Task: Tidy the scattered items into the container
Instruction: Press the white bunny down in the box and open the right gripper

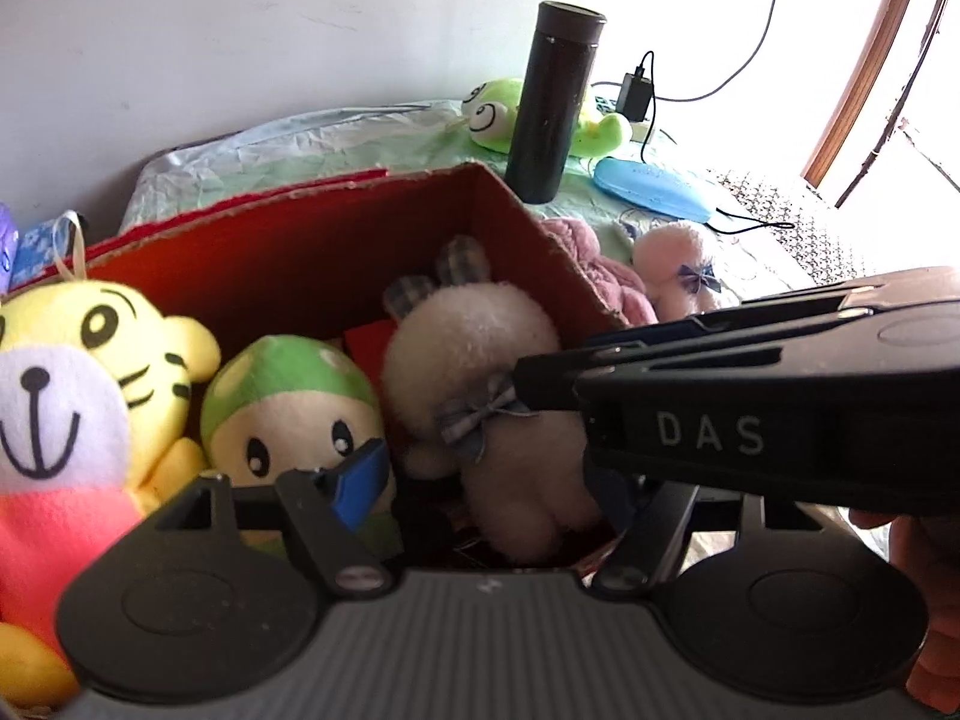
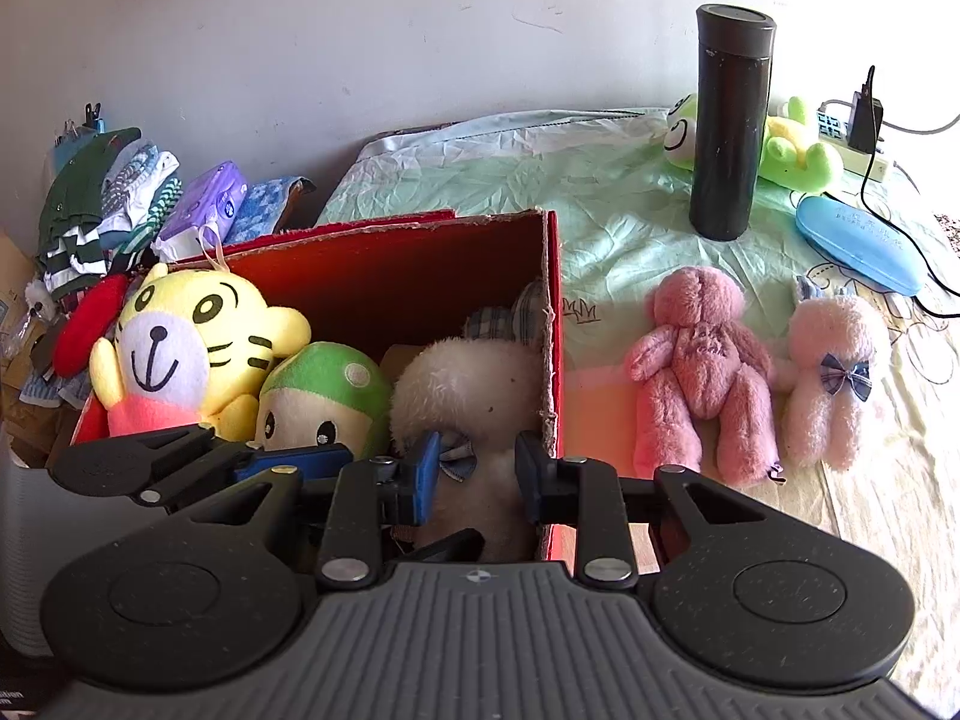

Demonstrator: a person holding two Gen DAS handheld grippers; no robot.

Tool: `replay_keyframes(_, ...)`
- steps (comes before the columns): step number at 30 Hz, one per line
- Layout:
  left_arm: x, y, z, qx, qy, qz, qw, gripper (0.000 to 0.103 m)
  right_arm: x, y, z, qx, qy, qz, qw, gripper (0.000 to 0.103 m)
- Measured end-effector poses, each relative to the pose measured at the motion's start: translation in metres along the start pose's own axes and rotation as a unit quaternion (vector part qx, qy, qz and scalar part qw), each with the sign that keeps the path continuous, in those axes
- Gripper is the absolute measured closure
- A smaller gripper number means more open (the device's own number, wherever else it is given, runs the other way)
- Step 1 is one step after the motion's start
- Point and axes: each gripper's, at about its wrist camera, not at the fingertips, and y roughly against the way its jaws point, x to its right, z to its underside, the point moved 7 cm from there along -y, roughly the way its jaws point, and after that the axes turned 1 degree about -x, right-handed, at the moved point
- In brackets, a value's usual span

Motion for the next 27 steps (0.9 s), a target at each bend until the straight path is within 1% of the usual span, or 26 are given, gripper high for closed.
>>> replay_keyframes(4, -0.004, 0.0021, 0.0016, -0.002, 0.005, -0.008, 1.0, 0.034, -0.0009, -0.0002, 0.0013, 0.008, 0.011, 0.004, 1.0, 0.074)
replay_keyframes(8, -0.0038, 0.0022, 0.0034, -0.005, 0.015, -0.013, 0.9998, 0.033, -0.0013, 0.0004, 0.0026, 0.018, 0.018, 0.006, 1.0, 0.074)
replay_keyframes(11, -0.0037, 0.0026, 0.0043, -0.006, 0.019, -0.018, 0.9996, 0.031, -0.0004, 0.0014, 0.0038, 0.028, 0.018, 0.0, 0.999, 0.074)
replay_keyframes(17, -0.0041, 0.0033, 0.0065, -0.006, 0.028, -0.023, 0.9993, 0.031, 0.0015, 0.0027, 0.0045, 0.037, 0.008, -0.014, 0.999, 0.074)
replay_keyframes(27, -0.0045, 0.0047, 0.0072, -0.007, 0.033, -0.037, 0.9988, 0.031, 0.0011, 0.0051, 0.0086, 0.062, 0.024, -0.018, 0.998, 0.073)
